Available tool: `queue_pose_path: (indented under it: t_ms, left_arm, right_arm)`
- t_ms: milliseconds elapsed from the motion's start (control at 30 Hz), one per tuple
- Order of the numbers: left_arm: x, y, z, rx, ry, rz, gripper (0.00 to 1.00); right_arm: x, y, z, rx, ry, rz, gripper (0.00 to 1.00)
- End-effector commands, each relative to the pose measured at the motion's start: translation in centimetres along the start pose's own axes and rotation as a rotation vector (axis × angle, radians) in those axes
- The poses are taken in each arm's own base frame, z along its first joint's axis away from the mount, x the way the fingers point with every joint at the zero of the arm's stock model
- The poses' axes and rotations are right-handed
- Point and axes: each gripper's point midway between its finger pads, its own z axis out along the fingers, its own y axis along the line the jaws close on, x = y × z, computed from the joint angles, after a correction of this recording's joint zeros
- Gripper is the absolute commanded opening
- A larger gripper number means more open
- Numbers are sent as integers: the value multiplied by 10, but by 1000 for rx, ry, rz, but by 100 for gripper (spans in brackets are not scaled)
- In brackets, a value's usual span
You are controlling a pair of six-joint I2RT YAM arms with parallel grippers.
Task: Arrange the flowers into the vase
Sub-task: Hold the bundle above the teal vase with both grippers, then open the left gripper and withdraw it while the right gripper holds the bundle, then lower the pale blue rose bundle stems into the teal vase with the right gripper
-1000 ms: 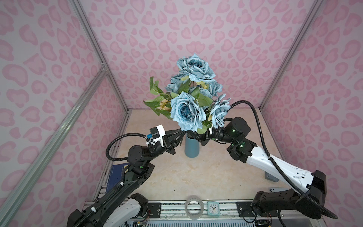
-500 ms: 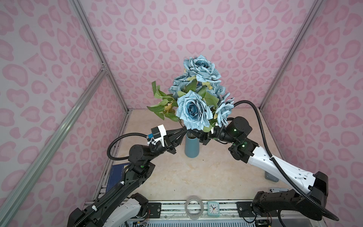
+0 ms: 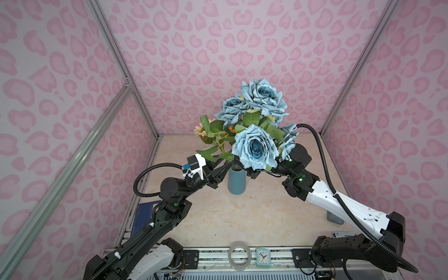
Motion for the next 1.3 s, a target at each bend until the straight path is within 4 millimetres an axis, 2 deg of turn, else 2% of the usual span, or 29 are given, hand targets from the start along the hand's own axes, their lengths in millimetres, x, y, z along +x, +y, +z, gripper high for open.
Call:
queue_pose_path:
  t_ms: [0, 300, 533, 700, 800, 900, 1000, 1100, 1267]
  left_arm:
    - [-5, 1, 1, -3, -12, 16, 42]
    - [-4, 2, -3, -23, -10, 28, 43]
    - [-10, 6, -24, -116, -52, 92, 43]
    - [-5, 9, -36, -175, -31, 138, 44]
    - [10, 13, -40, -196, 35, 151, 47]
    - [39, 18, -44, -209, 152, 163, 62]
    - [66, 24, -48, -227, 266, 158, 70]
    - [81, 25, -51, -226, 328, 140, 71]
    - [88, 27, -52, -231, 358, 141, 72]
  right_arm:
    - [-2, 0, 0, -1, 1, 1, 12]
    - [6, -10, -4, 48, 49, 11, 11]
    - [6, -24, -11, 109, 90, 33, 10]
    - [11, -35, -15, 161, 143, 35, 9]
    - [19, -49, -19, 210, 178, 47, 9]
    - [29, -66, -24, 272, 211, 68, 9]
    - [37, -84, -30, 335, 221, 84, 9]
    - [43, -99, -35, 375, 223, 107, 8]
    - [57, -114, -39, 413, 248, 121, 8]
